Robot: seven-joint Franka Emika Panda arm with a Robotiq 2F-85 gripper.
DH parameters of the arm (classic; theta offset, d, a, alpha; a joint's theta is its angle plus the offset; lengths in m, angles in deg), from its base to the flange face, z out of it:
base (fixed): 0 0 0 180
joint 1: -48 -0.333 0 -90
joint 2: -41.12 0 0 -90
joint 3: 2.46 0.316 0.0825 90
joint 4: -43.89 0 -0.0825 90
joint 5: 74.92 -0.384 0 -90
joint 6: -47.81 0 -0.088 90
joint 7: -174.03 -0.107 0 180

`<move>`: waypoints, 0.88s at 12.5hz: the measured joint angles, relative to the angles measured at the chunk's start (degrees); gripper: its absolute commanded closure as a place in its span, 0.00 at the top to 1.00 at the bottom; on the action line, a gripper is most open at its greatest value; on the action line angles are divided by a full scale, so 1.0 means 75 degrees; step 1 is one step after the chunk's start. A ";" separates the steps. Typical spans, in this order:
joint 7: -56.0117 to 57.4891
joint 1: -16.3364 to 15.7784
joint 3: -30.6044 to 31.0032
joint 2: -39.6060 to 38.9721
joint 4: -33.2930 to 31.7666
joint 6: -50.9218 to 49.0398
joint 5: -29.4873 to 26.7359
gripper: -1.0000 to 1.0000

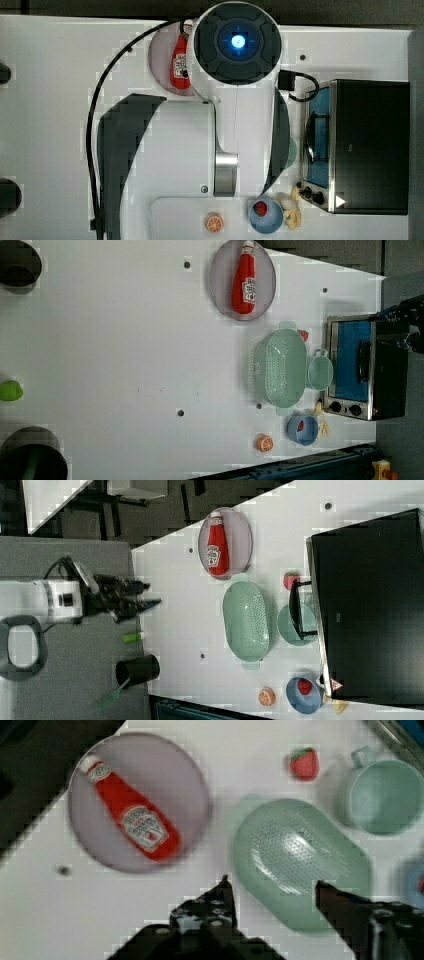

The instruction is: Drag strainer right to left.

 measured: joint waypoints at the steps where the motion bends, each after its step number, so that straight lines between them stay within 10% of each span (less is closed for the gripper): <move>1: -0.0014 -0.0063 -0.0145 0.0822 -0.0962 -0.0714 0.0109 0.80; 3: -0.0029 -0.0052 -0.0310 0.2605 -0.2313 -0.1516 0.0475 1.00; 6: -0.0028 0.0010 -0.0448 0.4222 -0.2522 -0.1196 0.0483 1.00; 11: -0.0114 0.0028 -0.0467 0.3536 -0.2313 -0.0124 0.0315 1.00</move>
